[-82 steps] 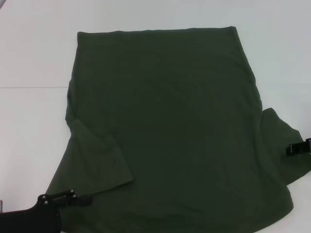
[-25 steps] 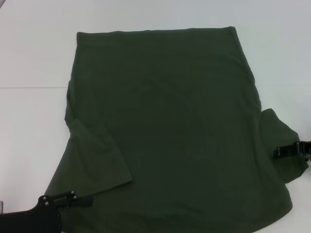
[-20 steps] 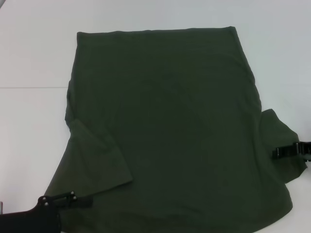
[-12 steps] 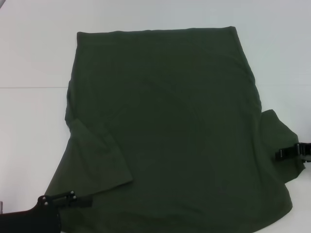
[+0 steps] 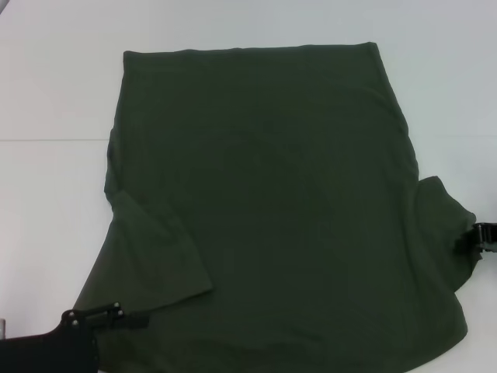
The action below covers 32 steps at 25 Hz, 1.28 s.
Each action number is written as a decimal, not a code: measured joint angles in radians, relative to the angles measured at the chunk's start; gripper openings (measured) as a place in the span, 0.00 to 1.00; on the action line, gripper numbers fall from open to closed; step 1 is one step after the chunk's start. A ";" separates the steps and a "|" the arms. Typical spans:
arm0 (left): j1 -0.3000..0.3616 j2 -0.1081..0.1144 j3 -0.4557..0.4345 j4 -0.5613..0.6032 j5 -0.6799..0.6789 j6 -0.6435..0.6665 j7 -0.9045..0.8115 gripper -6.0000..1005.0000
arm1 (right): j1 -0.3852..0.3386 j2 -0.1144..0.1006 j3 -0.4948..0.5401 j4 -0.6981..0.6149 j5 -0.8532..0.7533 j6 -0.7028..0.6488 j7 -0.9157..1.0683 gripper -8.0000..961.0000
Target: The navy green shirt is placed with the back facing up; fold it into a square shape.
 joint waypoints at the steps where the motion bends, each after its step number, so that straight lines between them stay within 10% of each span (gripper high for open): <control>1: 0.000 0.000 0.000 0.000 0.000 -0.001 0.000 0.84 | 0.000 -0.001 0.000 0.000 0.000 0.000 0.000 0.48; 12: -0.003 0.000 0.000 0.002 0.000 -0.006 0.000 0.84 | 0.004 -0.002 0.001 -0.001 0.001 0.001 -0.013 0.03; 32: -0.009 0.002 0.000 0.002 0.000 -0.004 -0.026 0.84 | -0.058 -0.020 0.028 -0.108 0.118 -0.023 -0.037 0.03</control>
